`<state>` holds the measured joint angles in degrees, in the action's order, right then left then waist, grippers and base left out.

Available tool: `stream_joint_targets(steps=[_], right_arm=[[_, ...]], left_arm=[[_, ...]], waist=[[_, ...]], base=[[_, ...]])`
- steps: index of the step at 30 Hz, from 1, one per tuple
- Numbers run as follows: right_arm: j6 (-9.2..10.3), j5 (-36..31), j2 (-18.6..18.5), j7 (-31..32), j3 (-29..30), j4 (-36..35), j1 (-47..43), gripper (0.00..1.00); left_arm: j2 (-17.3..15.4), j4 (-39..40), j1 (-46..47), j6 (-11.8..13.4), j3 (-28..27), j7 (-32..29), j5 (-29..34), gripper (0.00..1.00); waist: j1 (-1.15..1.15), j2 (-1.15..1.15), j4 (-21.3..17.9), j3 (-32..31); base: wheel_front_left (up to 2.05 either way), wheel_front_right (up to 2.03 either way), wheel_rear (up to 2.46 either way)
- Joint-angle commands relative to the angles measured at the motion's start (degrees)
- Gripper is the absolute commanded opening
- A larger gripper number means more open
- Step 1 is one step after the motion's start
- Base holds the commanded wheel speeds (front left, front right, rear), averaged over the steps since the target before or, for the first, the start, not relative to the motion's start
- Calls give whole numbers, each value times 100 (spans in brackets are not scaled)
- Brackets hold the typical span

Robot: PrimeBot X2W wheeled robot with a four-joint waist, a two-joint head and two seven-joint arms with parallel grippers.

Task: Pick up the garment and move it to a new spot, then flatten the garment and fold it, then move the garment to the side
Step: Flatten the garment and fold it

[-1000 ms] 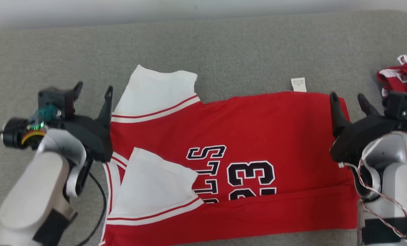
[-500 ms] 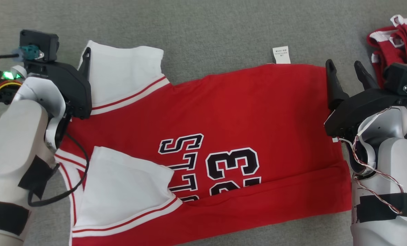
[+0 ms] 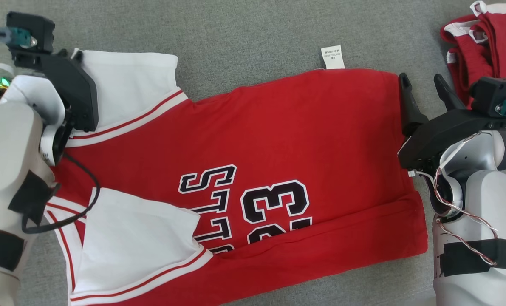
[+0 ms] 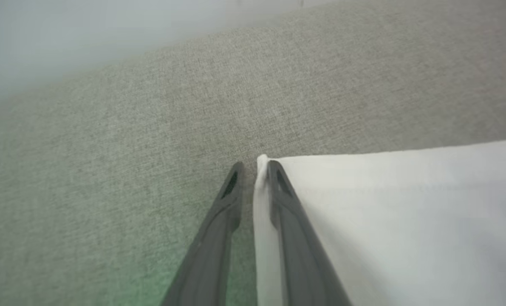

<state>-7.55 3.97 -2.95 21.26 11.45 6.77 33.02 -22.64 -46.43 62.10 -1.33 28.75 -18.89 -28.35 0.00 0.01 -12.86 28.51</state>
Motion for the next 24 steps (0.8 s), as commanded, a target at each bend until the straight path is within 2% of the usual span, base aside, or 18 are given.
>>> stream_joint_targets(steps=[1, 2, 3, 5, 7, 8, 9, 19, 24], right_arm=[[15, 21, 16, 14, -26, -54, 59, 100], [15, 11, 15, 24, -26, -69, 67, 100], [15, 4, 15, 31, -25, -80, 74, 100], [15, 5, 16, 45, -48, -99, 88, 100], [15, 32, 16, 63, -93, -96, 99, 100], [15, 50, 16, 81, -121, -84, 112, 100], [15, 57, 15, 94, -138, -69, 136, 100], [15, -176, -53, 607, -270, 213, 694, 100], [15, -132, -192, 1430, -373, 611, 1048, 100]], left_arm=[[-16, -153, -90, 24, 53, -338, -72, 27], [-29, -159, -55, 14, 75, -481, -86, 30], [-34, -160, -41, -5, 93, -600, -109, 40], [-34, -128, 12, -24, 128, -794, -133, 49], [-23, -89, 36, 8, 161, -949, -134, 43], [-27, -69, 40, 15, 177, -1043, -138, 19], [-39, -45, 46, 35, 178, -1112, -154, 0], [-42, 300, -202, 74, 176, -1504, -342, 0], [-90, 508, -248, 33, 115, -1583, -497, 0]], waist=[[0, -1, -4, 12], [0, -1, -4, 16], [0, -1, -4, 20], [0, -1, -7, 29], [0, -1, -16, 40], [0, -1, -24, 48], [0, -1, -32, 58], [0, -1, -11, 137], [0, -1, 34, 150]], base=[[0, 0, 0], [0, 0, 0], [0, 0, 0], [0, 0, 0], [0, 0, 0], [0, 0, 0], [0, 0, 0], [0, 0, 0], [0, 0, 0]])
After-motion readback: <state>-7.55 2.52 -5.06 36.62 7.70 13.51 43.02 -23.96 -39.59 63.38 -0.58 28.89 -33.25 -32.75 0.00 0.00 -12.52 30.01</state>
